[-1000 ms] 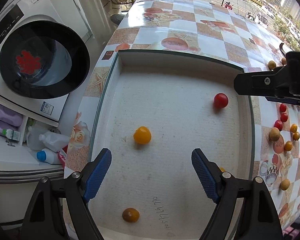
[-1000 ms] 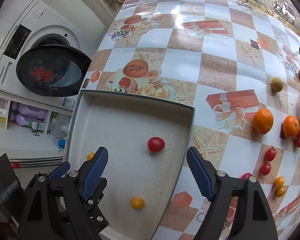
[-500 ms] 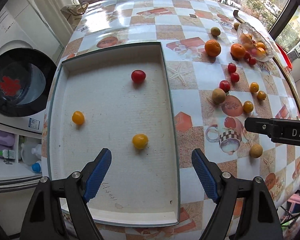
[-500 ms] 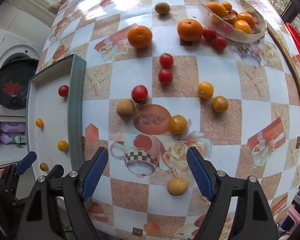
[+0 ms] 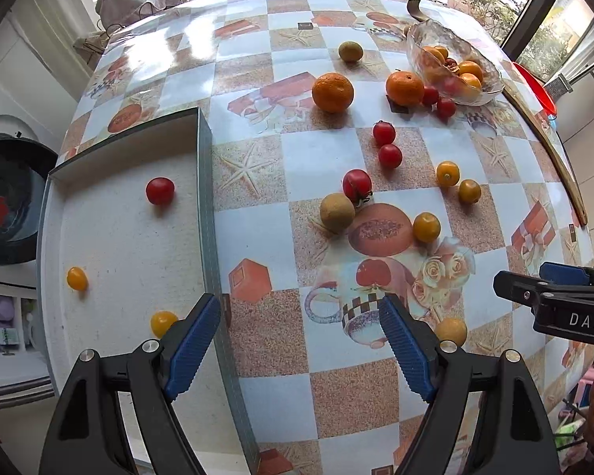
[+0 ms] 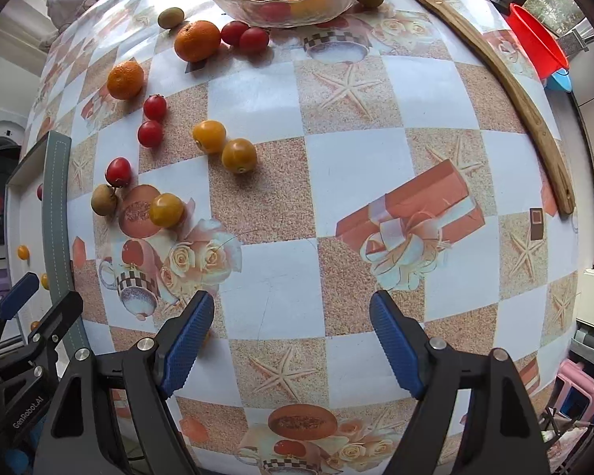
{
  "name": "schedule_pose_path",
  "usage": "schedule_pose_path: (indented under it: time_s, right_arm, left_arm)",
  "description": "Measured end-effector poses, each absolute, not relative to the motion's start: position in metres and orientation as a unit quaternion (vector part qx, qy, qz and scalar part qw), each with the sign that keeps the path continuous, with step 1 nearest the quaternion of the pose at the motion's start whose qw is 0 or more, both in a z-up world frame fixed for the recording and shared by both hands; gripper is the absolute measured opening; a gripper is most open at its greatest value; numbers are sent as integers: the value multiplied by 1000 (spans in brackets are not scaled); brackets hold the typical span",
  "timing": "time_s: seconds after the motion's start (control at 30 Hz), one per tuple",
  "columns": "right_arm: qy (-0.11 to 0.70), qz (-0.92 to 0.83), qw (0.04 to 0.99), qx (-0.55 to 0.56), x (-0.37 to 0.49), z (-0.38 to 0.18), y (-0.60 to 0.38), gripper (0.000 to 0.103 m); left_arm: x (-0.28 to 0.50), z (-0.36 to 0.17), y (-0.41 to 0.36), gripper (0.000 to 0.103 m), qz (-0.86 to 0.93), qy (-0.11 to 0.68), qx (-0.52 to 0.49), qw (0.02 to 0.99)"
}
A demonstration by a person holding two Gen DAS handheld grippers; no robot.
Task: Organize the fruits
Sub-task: 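Withdraw both open tools from the tray toward the fruits, then grasp the brown round fruit with the left tool while the right grasps a yellow tomato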
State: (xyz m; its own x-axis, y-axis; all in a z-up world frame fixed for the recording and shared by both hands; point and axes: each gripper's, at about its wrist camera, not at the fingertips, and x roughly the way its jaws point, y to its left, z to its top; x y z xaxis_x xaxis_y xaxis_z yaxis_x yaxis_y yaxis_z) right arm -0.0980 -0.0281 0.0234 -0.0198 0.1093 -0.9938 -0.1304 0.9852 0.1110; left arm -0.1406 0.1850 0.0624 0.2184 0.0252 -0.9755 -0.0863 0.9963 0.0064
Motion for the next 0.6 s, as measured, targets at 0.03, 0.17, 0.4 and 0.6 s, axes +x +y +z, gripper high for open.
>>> schedule_pose_path:
  time_s: [0.03, 0.17, 0.4, 0.6]
  right_arm:
    - [707, 86, 701, -11, -96, 23, -29, 84]
    - [697, 93, 711, -23, -88, 22, -26, 83]
    - [679, 111, 724, -49, -65, 17, -2, 83]
    - [668, 123, 731, -62, -41, 8, 21, 76]
  left_arm:
    - [-136, 60, 185, 83, 38, 622, -25, 781]
    - [-119, 48, 182, 83, 40, 620, -24, 783]
    - [-103, 29, 177, 83, 37, 620, -10, 784]
    - [-95, 17, 176, 73, 37, 625, -19, 780]
